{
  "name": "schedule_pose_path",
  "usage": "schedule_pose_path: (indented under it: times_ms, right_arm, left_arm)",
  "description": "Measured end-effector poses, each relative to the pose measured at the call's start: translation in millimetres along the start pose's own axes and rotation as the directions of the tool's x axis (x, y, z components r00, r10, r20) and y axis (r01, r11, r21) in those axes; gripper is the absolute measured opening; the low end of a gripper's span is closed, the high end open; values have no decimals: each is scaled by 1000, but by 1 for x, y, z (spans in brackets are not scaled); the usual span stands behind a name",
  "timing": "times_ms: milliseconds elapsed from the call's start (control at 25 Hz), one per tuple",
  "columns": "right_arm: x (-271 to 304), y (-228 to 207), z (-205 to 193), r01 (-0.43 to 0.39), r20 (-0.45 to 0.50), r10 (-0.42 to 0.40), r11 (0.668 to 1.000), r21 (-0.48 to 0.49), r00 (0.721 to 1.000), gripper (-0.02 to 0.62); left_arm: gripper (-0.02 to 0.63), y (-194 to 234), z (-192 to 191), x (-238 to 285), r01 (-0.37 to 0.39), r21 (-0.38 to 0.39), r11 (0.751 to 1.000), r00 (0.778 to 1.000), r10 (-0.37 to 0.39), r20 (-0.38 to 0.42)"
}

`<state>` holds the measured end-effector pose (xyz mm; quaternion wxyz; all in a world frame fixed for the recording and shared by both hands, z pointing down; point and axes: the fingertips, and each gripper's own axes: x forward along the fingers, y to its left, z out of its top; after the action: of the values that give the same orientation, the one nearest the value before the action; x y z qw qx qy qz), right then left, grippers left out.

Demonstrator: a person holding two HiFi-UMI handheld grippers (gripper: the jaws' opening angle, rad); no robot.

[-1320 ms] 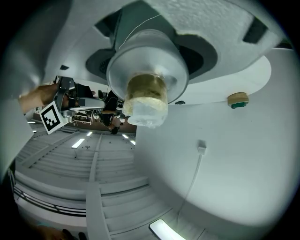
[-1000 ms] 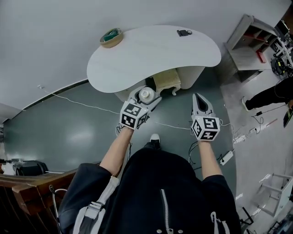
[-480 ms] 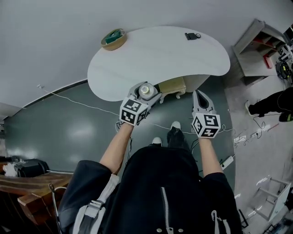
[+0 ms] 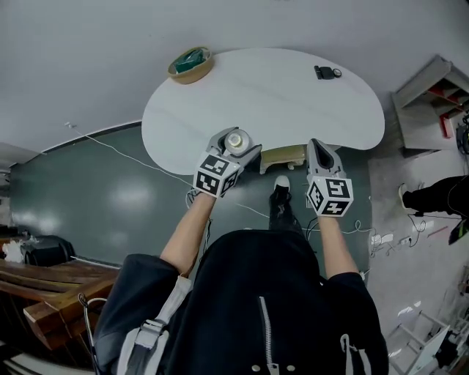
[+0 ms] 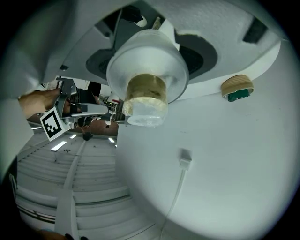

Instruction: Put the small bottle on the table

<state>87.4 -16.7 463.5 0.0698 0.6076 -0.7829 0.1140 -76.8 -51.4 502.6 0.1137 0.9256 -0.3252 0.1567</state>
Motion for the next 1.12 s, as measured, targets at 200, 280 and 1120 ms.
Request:
schedule_pose_path:
  times_ms: [200, 280, 1120]
  right_arm:
    - [68, -41, 27, -82, -7, 82, 996, -24, 997, 2]
    - [98, -59, 43, -114, -3, 114, 993, -36, 994, 2]
    - [259, -110, 67, -277, -84, 273, 960, -33, 958, 2]
  left_arm:
    - [345, 36, 29, 50, -76, -24, 997, 997, 76, 7]
    - [345, 53, 46, 73, -109, -33, 993, 994, 110, 16]
    - [345, 141, 51, 197, -220, -57, 974, 973, 216, -82]
